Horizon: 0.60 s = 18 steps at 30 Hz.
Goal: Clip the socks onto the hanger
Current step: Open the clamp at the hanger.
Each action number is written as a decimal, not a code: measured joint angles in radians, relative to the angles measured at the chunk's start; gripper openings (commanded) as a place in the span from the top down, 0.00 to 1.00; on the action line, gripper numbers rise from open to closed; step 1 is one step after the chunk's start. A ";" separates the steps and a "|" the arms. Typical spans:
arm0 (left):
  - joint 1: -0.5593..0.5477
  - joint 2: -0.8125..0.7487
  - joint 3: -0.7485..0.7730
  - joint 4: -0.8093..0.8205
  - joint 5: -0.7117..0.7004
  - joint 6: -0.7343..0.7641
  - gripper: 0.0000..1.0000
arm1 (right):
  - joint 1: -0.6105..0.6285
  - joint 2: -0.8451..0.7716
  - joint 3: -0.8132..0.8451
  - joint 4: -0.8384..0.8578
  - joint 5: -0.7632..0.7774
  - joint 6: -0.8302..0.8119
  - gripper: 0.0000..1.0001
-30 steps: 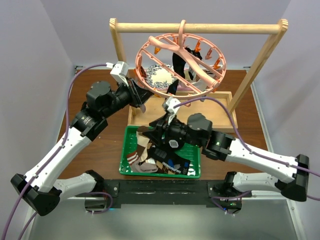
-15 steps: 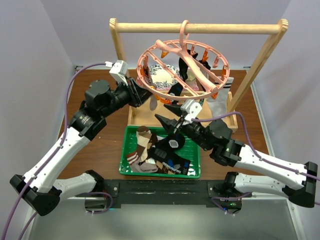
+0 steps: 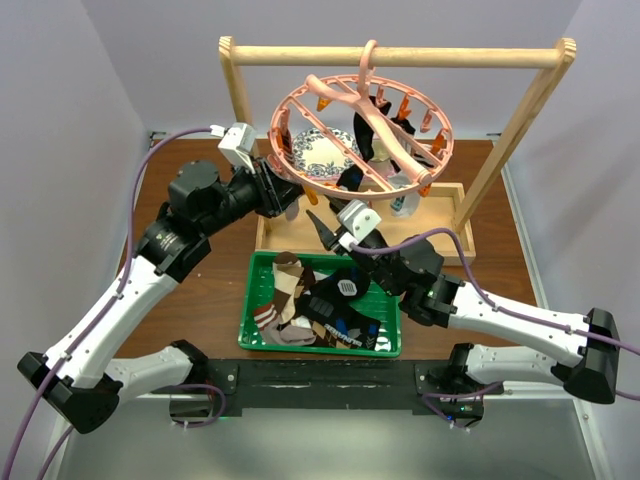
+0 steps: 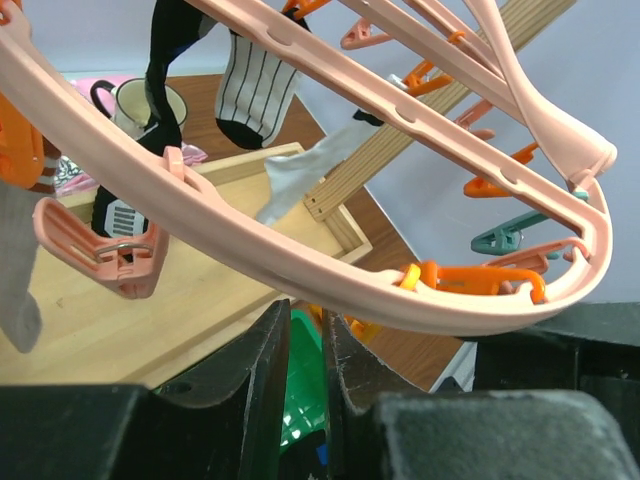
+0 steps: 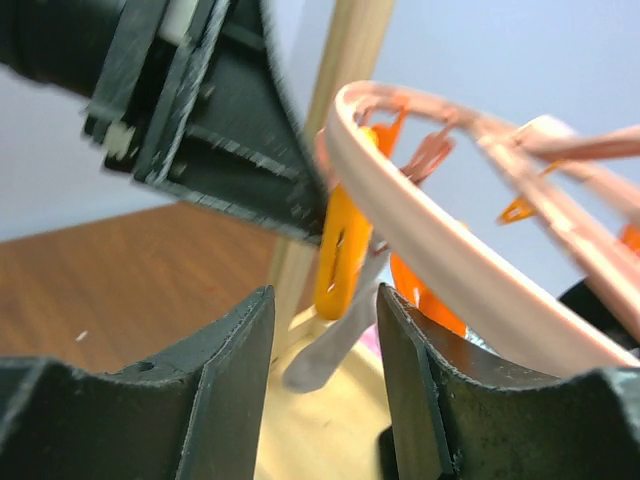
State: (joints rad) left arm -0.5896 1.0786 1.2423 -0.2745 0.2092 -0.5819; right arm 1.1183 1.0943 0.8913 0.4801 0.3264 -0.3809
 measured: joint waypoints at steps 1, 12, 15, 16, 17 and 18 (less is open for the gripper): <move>-0.001 -0.002 0.000 0.001 0.001 0.000 0.76 | 0.000 0.000 -0.002 0.026 0.008 -0.016 0.52; -0.001 -0.006 0.000 0.002 0.005 -0.001 0.76 | 0.002 0.088 -0.011 0.129 0.037 -0.111 0.58; -0.001 -0.007 0.000 0.002 0.005 -0.001 0.76 | 0.002 0.088 -0.011 0.138 0.051 -0.112 0.65; -0.001 -0.008 0.000 0.002 0.005 -0.001 0.76 | 0.002 0.088 -0.011 0.141 0.053 -0.112 0.69; -0.001 -0.009 0.000 0.002 0.006 -0.001 0.76 | 0.002 0.088 -0.011 0.143 0.056 -0.112 0.71; -0.001 -0.011 0.000 0.002 0.007 -0.001 0.76 | 0.002 0.088 -0.011 0.144 0.059 -0.112 0.73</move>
State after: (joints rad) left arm -0.5903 1.0679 1.2423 -0.2729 0.2165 -0.5831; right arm 1.1198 1.1824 0.8803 0.6243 0.3851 -0.4931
